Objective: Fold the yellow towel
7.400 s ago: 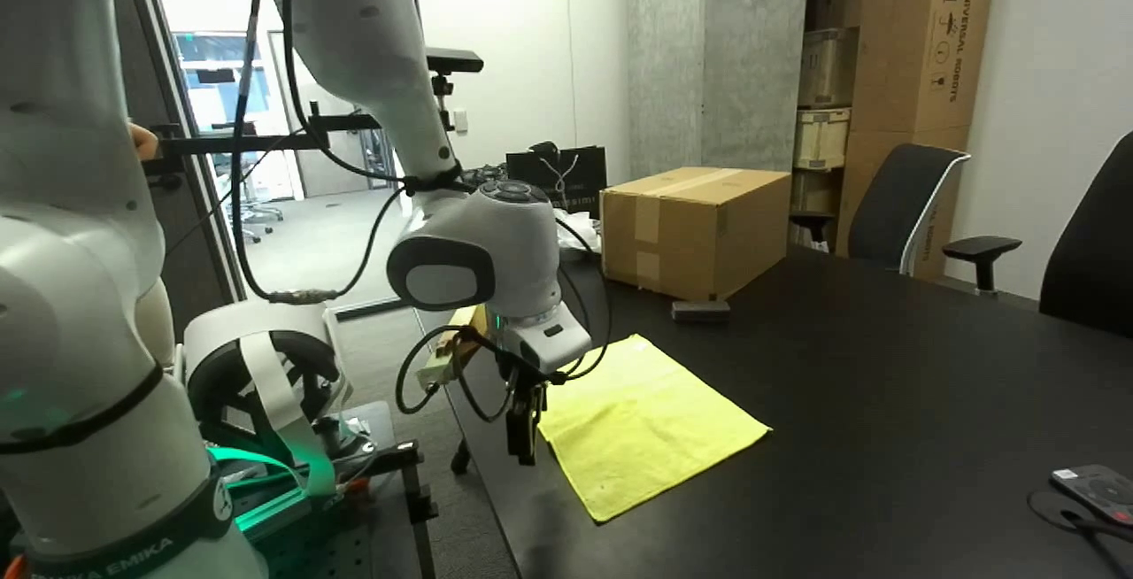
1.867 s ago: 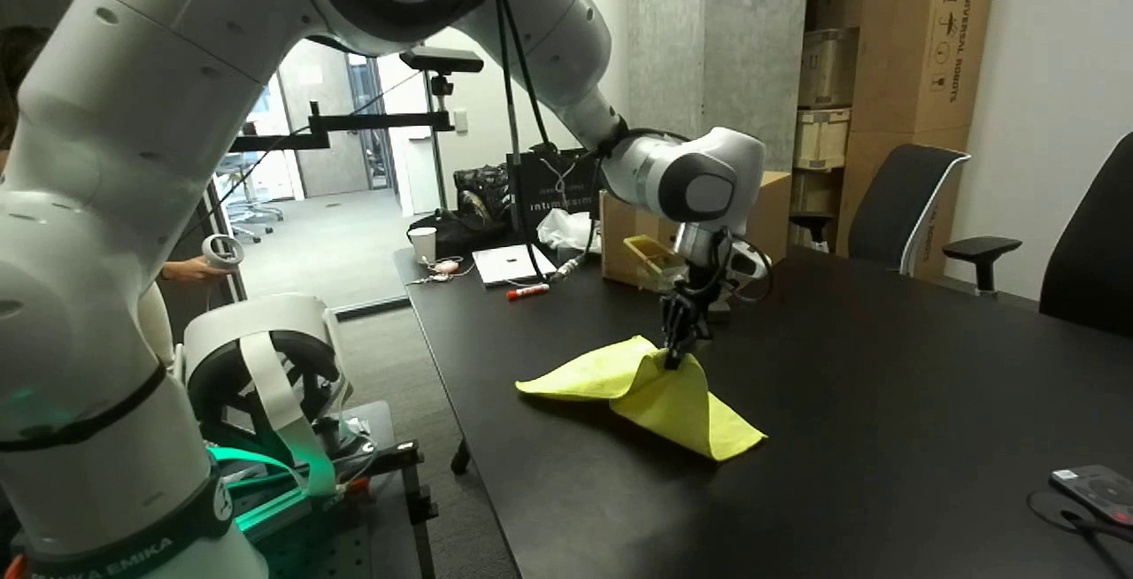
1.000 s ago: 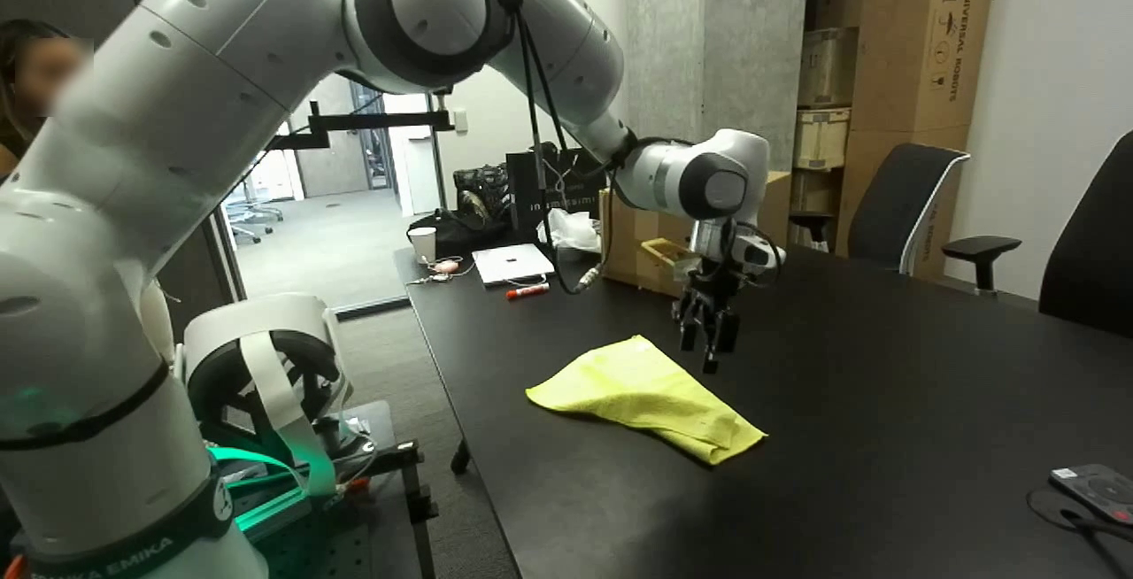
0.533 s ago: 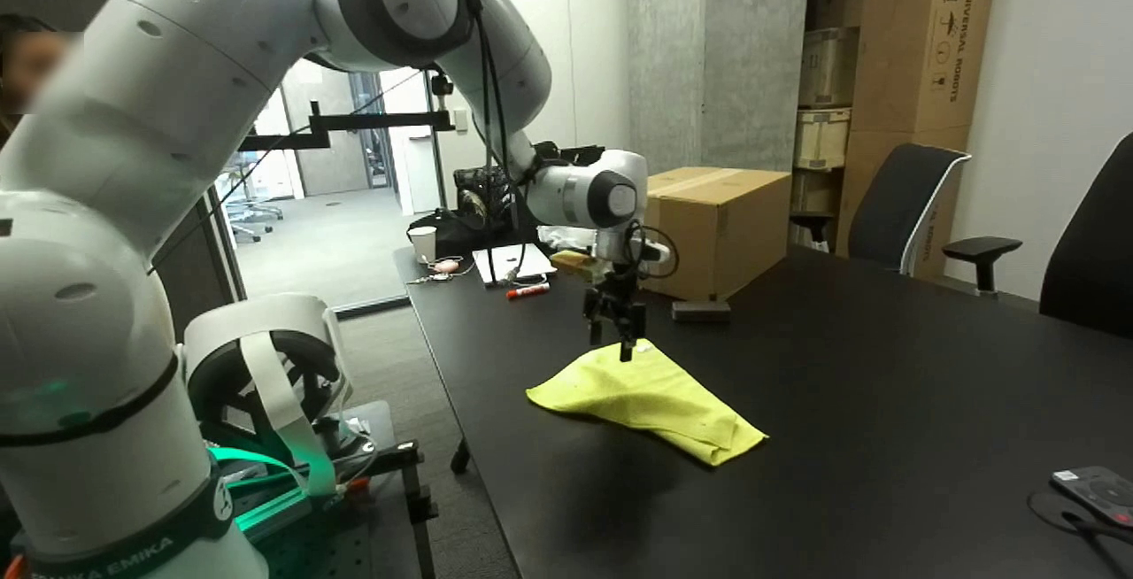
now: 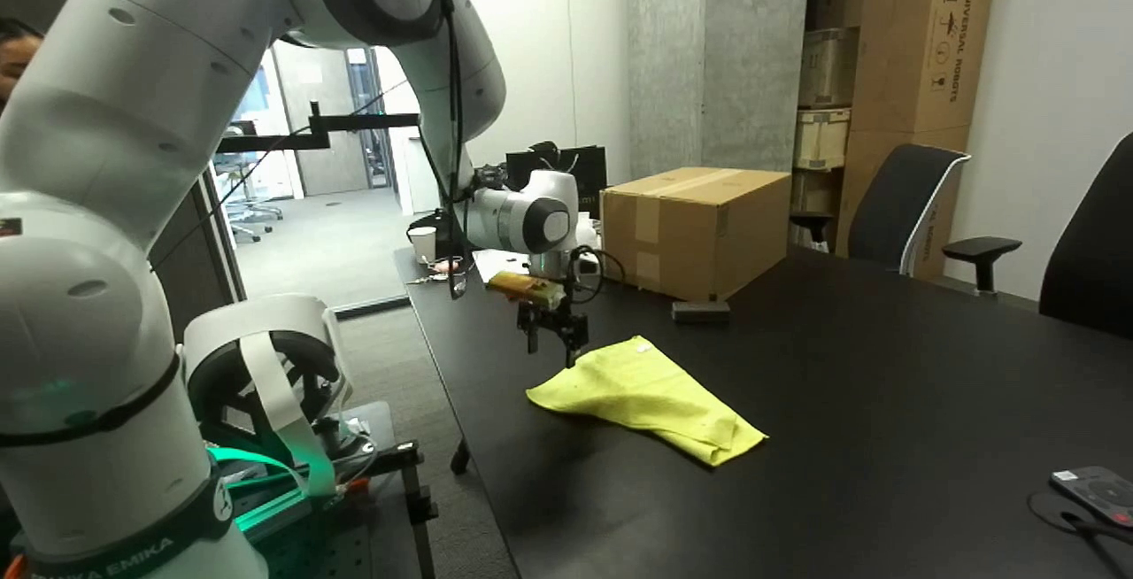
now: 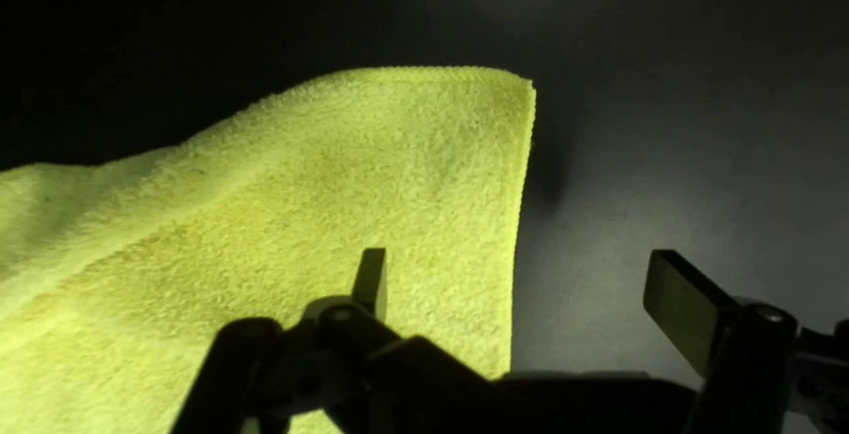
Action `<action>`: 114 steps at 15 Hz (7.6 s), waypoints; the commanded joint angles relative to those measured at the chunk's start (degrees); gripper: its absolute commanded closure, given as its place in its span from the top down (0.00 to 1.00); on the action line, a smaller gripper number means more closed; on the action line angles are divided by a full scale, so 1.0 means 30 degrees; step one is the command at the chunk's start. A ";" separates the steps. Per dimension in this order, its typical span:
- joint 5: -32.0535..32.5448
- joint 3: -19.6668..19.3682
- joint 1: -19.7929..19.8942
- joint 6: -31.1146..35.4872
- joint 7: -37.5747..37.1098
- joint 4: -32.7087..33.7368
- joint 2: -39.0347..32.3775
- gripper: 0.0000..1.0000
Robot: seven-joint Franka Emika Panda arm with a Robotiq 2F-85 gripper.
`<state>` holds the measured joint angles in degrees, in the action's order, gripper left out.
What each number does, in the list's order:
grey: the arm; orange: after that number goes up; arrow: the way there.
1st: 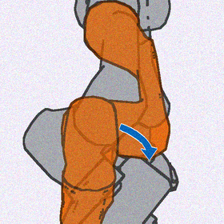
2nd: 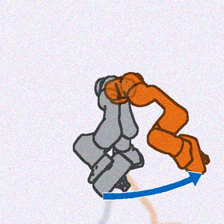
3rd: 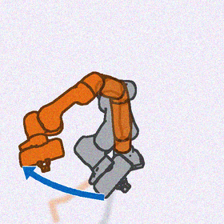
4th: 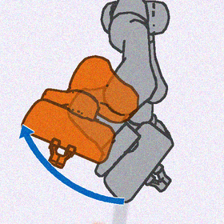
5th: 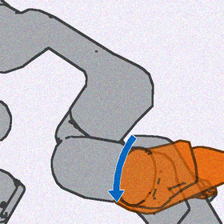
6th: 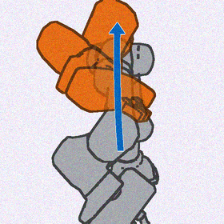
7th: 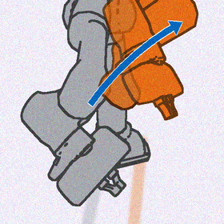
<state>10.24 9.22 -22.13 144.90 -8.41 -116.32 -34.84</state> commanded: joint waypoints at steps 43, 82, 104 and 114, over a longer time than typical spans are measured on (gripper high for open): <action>0.0401 0.1271 0.2854 0.1657 0.8752 -0.2636 0.0473 0.04; 0.6568 -0.1364 -0.0642 -0.8116 1.1508 1.3734 -0.4616 0.90; 0.0830 -0.1301 0.2654 -0.3455 -0.5834 -0.6975 1.0147 1.00; -0.0304 -0.1243 0.4952 -0.4705 -0.4339 -1.4057 2.0413 1.00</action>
<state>10.21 4.92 -10.13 132.97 -24.93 -152.96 15.07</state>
